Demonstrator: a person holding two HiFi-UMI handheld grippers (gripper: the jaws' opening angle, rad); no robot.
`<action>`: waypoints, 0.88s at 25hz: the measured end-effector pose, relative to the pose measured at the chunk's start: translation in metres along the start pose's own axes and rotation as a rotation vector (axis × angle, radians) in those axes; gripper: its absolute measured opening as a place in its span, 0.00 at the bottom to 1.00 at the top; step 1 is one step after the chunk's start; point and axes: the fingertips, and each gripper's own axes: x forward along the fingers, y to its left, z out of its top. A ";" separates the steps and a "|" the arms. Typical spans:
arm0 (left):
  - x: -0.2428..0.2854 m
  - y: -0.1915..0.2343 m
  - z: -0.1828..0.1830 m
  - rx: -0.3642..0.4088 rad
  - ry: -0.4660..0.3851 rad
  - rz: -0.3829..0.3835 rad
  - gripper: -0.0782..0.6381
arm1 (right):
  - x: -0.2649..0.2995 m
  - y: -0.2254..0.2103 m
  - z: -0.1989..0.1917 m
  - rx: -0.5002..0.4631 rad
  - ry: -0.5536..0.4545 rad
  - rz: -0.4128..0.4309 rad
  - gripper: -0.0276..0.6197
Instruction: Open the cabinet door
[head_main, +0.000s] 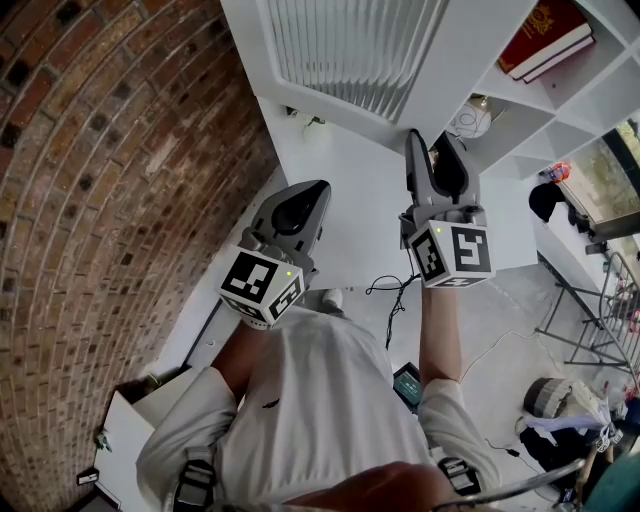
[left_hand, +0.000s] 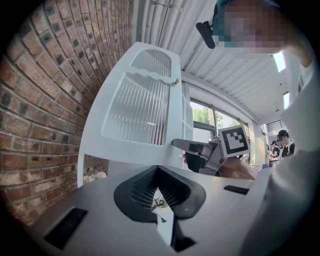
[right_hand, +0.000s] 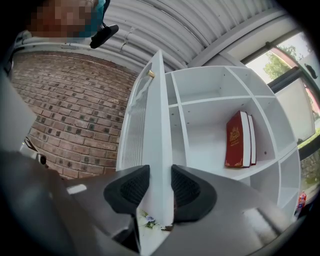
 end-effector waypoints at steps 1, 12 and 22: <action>-0.001 -0.001 0.001 0.002 -0.001 -0.002 0.12 | -0.002 0.001 0.001 0.000 -0.003 0.001 0.27; -0.015 0.004 -0.003 -0.012 0.004 -0.018 0.12 | -0.014 0.013 0.002 -0.004 -0.010 -0.030 0.26; -0.046 0.010 -0.009 -0.049 0.018 -0.023 0.12 | -0.030 0.034 0.006 -0.013 -0.001 -0.067 0.24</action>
